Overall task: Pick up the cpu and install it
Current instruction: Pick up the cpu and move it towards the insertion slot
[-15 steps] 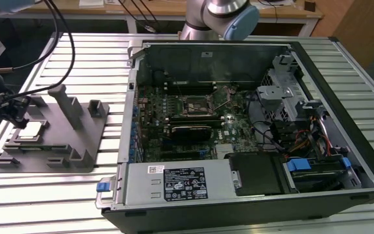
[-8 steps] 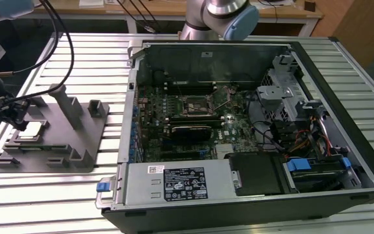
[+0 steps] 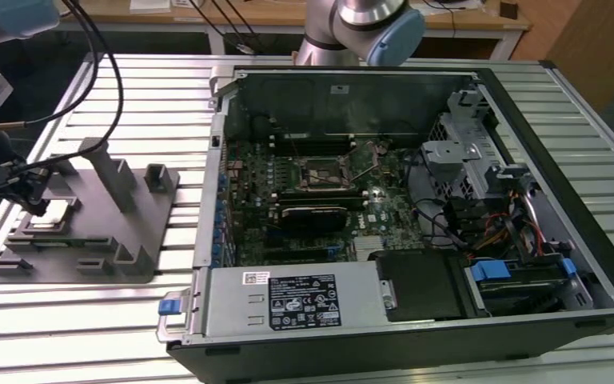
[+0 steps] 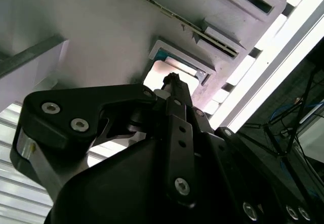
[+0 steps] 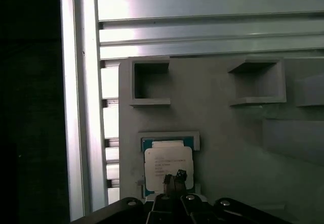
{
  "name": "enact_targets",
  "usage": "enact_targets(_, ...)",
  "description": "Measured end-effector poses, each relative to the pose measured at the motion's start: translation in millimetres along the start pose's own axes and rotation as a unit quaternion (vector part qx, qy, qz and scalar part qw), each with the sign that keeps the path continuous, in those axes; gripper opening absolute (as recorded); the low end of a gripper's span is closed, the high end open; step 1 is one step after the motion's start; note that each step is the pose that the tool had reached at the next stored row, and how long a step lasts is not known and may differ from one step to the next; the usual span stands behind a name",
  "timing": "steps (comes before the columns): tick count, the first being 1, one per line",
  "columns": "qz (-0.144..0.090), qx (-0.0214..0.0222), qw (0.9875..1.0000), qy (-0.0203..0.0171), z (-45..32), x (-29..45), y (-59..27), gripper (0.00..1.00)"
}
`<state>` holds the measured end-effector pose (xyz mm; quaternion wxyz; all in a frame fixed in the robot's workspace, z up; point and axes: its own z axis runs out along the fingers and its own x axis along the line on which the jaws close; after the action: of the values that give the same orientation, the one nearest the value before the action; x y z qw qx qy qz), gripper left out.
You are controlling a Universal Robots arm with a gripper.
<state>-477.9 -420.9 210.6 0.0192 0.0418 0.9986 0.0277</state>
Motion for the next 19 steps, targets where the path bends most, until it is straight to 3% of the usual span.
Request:
enact_targets(12, -0.001, -0.0017, 1.0, 0.0004, 11.8, 0.8, 3.9, 0.11)
enact_targets(19, -0.001, -0.0018, 1.0, 0.0004, 12.4, 0.9, 4.3, 0.11)
